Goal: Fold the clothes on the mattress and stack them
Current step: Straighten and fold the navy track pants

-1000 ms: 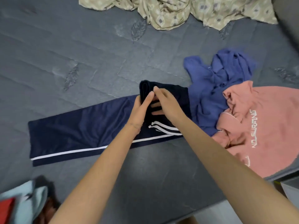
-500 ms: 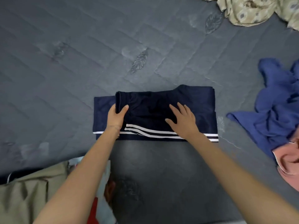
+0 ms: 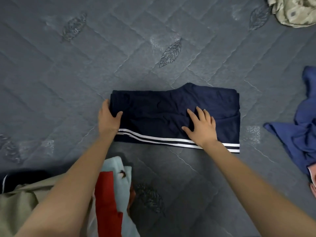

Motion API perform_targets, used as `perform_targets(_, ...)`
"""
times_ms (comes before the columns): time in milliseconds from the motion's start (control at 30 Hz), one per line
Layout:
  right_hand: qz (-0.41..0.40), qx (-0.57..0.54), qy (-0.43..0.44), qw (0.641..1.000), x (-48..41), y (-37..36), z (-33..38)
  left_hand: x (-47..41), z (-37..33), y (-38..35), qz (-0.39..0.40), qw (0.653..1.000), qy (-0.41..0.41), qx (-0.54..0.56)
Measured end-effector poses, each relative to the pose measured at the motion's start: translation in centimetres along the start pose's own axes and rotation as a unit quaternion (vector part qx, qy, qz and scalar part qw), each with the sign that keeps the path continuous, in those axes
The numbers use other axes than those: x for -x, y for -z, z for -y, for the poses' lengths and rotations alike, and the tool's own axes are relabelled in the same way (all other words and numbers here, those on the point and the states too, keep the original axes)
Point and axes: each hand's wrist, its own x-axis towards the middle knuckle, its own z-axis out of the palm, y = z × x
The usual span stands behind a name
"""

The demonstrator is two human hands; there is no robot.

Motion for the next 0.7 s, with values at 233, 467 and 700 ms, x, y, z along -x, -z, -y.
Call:
perform_targets(233,-0.069,-0.086,-0.078,0.991,0.5,0.1,-3.1,3.6,-3.7,-5.6,0.056,0.939,-0.24,-0.24)
perform_targets(467,-0.051,-0.131,-0.136,0.981,-0.3,0.8,-8.9,7.9,-7.5,-13.8,0.146,0.878,-0.372,-0.261)
perform_targets(700,-0.047,-0.178,-0.064,0.981,2.3,-0.7,-12.6,11.2,-10.4,-19.3,0.149,0.883,-0.376,-0.237)
